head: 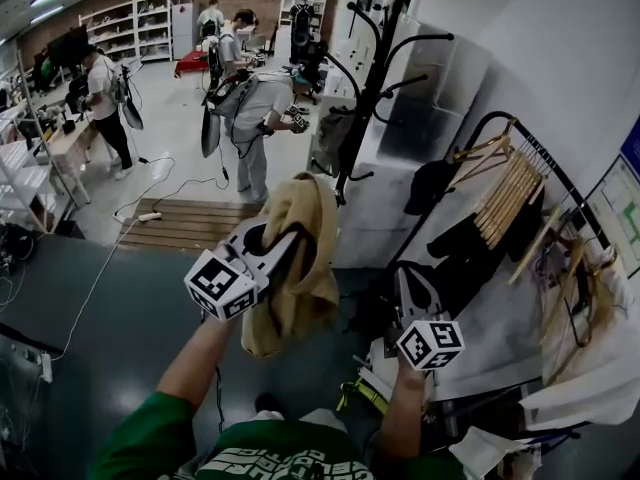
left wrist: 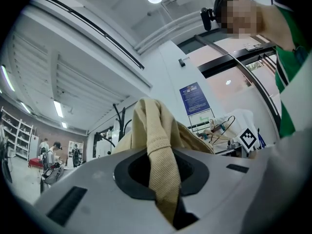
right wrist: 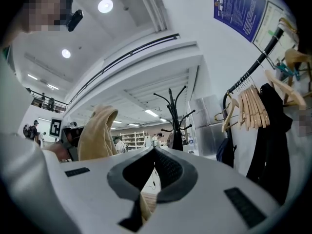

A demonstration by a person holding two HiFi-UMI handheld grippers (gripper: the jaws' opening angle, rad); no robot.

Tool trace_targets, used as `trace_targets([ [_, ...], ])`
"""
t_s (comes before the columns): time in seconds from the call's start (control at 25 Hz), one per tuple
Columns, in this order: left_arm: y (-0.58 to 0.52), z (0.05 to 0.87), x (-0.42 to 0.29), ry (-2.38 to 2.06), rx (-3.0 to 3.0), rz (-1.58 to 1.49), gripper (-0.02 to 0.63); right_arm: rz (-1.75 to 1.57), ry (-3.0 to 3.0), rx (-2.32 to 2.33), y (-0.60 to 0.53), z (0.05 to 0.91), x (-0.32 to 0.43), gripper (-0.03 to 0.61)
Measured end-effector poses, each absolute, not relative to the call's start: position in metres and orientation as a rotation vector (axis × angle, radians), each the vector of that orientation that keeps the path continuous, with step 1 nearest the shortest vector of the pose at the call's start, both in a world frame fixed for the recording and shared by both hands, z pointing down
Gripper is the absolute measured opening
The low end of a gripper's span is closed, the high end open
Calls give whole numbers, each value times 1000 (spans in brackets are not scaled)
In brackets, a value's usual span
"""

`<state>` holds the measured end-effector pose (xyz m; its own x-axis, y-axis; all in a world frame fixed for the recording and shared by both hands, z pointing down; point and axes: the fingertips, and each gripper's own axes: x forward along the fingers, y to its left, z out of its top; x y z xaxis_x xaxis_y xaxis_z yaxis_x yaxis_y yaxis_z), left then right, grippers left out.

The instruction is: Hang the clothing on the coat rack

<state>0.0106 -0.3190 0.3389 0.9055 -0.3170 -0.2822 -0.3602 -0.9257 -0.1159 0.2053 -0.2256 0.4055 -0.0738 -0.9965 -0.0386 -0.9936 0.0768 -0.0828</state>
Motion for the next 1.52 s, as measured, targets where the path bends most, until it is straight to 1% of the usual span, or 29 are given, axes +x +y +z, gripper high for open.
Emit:
trace_targets([
  [0.28,-336,328,17,527,-2910,394,43,-87,2281,-2088,-241,406,198,8],
  [1.12,-399,307,127,665,-2891,375,43,-36,2326,-2005,-303,378,284,8],
  [1.52,-444,273,169,737,-2837,400,43,11,2322,-1989,-327,366,318,8],
])
